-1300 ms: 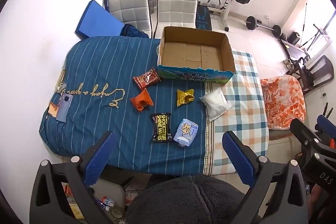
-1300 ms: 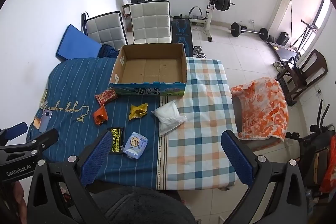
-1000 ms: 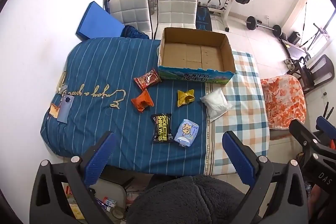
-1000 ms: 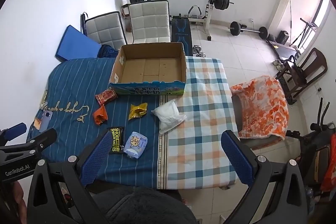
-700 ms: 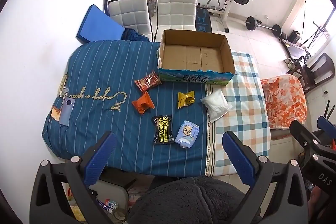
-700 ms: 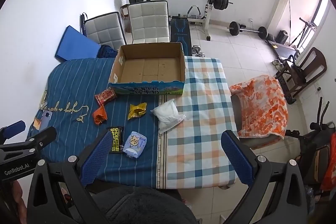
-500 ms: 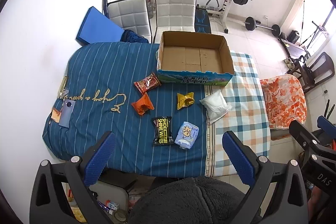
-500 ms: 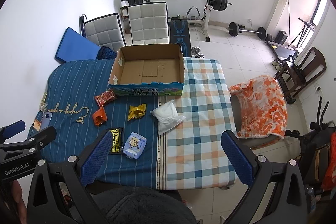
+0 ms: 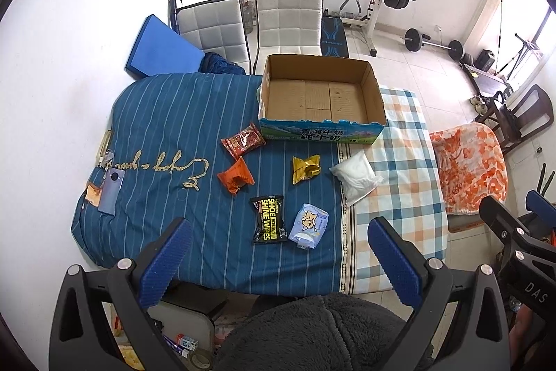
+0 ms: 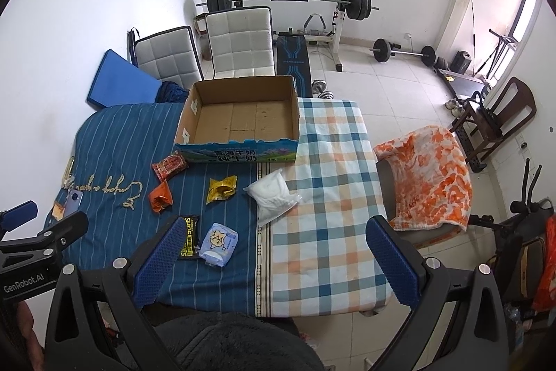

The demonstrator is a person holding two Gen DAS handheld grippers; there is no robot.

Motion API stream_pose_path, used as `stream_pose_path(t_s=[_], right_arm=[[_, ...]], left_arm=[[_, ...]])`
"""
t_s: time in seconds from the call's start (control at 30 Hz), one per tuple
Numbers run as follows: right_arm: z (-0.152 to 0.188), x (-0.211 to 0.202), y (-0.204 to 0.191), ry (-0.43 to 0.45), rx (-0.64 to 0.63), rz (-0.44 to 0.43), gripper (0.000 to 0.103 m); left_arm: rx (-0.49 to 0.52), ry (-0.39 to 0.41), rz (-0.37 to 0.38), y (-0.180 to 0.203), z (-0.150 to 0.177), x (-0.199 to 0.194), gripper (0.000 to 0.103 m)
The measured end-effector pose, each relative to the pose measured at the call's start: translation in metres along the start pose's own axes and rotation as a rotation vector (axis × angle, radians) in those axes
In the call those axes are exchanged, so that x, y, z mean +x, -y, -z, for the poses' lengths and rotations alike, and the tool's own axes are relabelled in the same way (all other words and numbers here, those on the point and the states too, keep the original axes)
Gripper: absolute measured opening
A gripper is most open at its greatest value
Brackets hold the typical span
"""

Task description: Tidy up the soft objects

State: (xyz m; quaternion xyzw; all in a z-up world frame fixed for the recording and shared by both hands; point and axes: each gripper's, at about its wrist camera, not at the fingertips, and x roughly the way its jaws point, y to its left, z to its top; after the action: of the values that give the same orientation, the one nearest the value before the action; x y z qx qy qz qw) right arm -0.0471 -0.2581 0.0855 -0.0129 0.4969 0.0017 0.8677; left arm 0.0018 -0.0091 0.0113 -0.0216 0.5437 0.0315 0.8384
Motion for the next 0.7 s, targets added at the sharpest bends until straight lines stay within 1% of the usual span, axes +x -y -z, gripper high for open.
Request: stream_pose_path(t_s=[0.7], right_arm=[[0.0002,-0.0045,0.0073,0.024,0.008,0.001,0.103]], left_arm=[[-0.001,0.006,0.001,0.0026,-0.0007,-0.0004,0.103]])
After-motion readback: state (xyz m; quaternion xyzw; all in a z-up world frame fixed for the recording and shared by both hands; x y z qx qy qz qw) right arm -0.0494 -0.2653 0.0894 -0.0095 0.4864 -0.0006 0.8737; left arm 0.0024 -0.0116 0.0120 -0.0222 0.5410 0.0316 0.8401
